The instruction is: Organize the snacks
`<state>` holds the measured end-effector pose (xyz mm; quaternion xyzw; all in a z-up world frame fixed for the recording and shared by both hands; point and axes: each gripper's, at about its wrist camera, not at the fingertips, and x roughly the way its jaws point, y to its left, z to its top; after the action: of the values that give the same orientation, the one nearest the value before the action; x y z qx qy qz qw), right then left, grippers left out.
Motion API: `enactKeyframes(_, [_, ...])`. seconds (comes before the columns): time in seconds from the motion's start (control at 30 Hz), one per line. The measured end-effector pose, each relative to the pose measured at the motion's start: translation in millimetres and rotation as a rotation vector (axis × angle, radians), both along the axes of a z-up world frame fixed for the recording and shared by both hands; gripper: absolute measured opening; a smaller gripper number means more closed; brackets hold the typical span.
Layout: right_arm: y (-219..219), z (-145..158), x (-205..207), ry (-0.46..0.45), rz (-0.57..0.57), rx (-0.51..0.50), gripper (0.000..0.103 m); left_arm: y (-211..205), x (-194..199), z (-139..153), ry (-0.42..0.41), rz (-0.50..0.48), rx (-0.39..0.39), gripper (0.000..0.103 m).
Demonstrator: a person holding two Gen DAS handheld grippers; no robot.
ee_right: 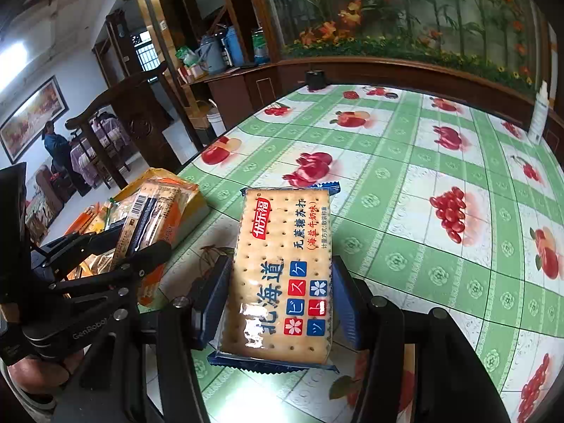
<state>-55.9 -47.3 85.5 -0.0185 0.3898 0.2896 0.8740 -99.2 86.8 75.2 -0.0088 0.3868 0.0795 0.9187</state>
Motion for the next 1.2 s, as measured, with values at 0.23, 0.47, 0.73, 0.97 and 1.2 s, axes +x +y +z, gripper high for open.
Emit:
enactKeyframes(0.23, [23, 1, -5, -0.001, 0.052, -0.005, 0.055, 14, -12, 6, -0.011, 0.021, 0.001, 0.057])
enactKeyframes(0.47, [47, 6, -11, -0.015, 0.105, 0.001, 0.055, 34, -30, 12, -0.016, 0.042, -0.010, 0.057])
enactKeyframes(0.73, [82, 8, -13, -0.013, 0.185, 0.010, 0.055, 69, -59, 16, -0.013, 0.096, -0.017, 0.057])
enactKeyframes(0.97, [115, 12, -16, -0.025, 0.266, 0.006, 0.055, 103, -84, 10, 0.011, 0.168, 0.002, 0.057])
enactKeyframes(1.2, [152, 10, -18, -0.013, 0.343, -0.011, 0.055, 127, -103, -1, 0.044, 0.217, -0.012, 0.057])
